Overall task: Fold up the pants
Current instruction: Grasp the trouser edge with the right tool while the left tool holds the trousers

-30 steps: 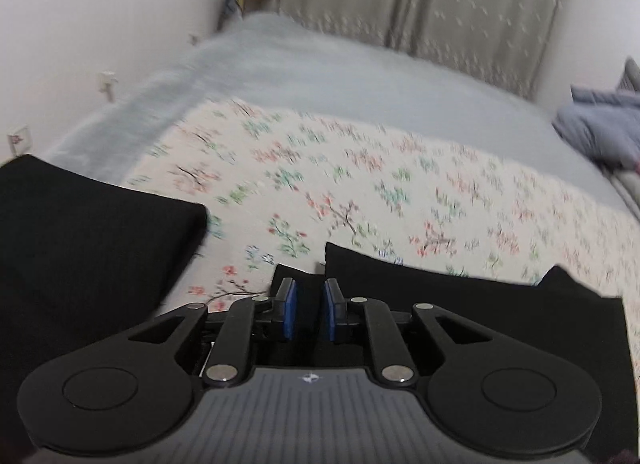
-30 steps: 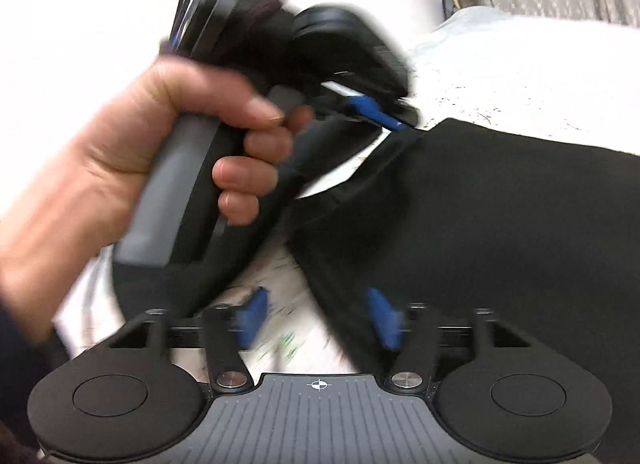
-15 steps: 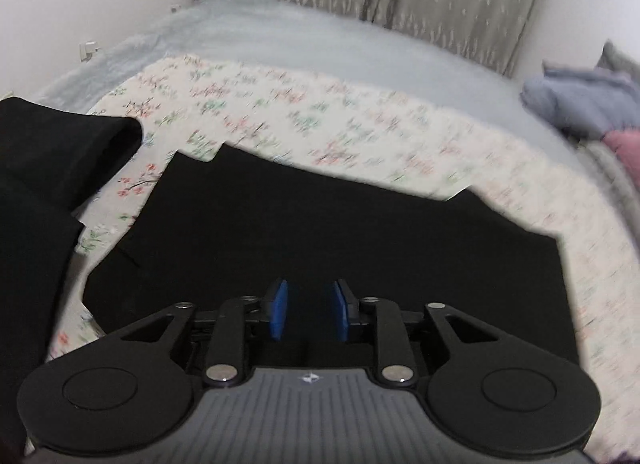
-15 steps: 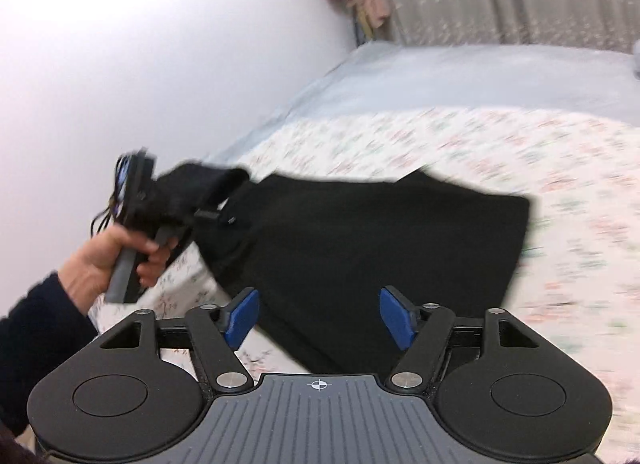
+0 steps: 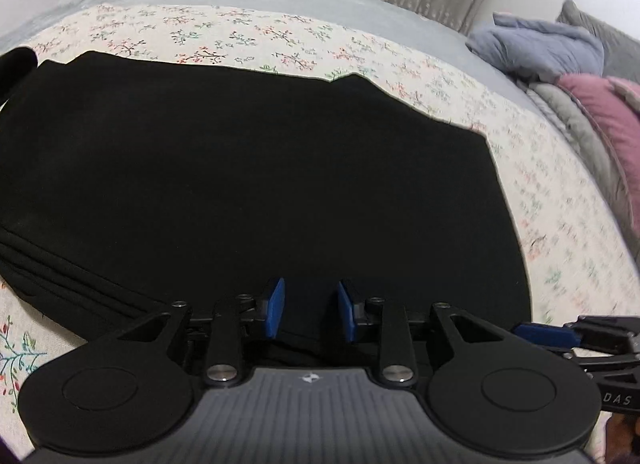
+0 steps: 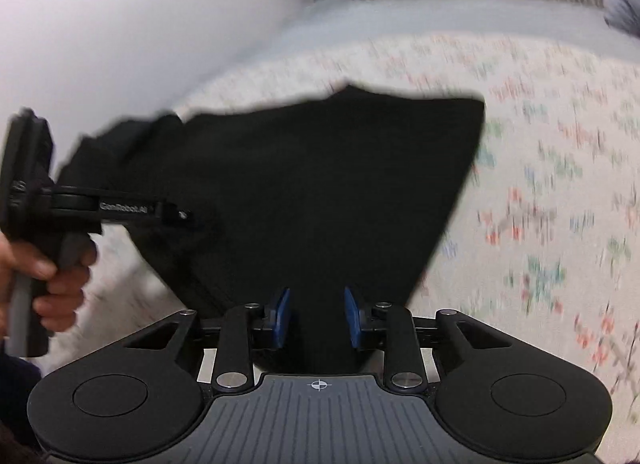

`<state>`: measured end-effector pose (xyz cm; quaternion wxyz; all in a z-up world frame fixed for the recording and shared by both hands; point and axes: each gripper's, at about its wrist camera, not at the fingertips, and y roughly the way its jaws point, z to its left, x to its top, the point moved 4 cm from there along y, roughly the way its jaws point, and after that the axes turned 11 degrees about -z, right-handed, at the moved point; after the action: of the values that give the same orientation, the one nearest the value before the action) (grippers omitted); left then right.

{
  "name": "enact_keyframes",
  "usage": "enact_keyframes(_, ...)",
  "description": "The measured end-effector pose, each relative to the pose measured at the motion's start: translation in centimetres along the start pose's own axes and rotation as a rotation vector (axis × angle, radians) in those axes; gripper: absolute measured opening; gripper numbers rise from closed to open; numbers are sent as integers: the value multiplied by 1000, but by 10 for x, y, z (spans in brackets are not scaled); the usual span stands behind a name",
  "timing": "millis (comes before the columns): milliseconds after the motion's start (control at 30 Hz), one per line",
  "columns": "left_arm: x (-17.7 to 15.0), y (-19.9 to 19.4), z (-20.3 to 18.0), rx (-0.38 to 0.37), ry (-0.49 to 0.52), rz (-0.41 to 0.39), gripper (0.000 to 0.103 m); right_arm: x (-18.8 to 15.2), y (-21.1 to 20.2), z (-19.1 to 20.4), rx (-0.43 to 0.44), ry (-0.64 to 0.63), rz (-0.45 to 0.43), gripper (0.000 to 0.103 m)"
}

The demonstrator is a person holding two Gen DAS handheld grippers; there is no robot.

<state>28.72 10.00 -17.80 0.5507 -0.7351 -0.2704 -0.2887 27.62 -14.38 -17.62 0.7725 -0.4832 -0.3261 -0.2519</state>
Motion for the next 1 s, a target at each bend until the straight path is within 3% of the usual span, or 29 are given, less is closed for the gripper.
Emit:
enact_keyframes(300,-9,-5,-1,43,27,13,30,-25,-15,14,-22,-146,34,25)
enact_keyframes(433,-9,-5,0,56,33,22,30,-25,-22,16,-26,-149,40,25)
enact_keyframes(500,-8,-5,1,60,29,24,30,-22,-28,13,-2,-118,27,26)
enact_keyframes(667,-4,-1,-6,81,39,11,30,-14,-43,-24,25,153,-7,31)
enact_keyframes(867,-1,-2,-22,72,81,-29,32,-13,-41,-18,-9,131,-17,32)
enact_keyframes(1000,3,-6,-27,45,69,-48,33,-14,-40,-29,-41,245,-39,39)
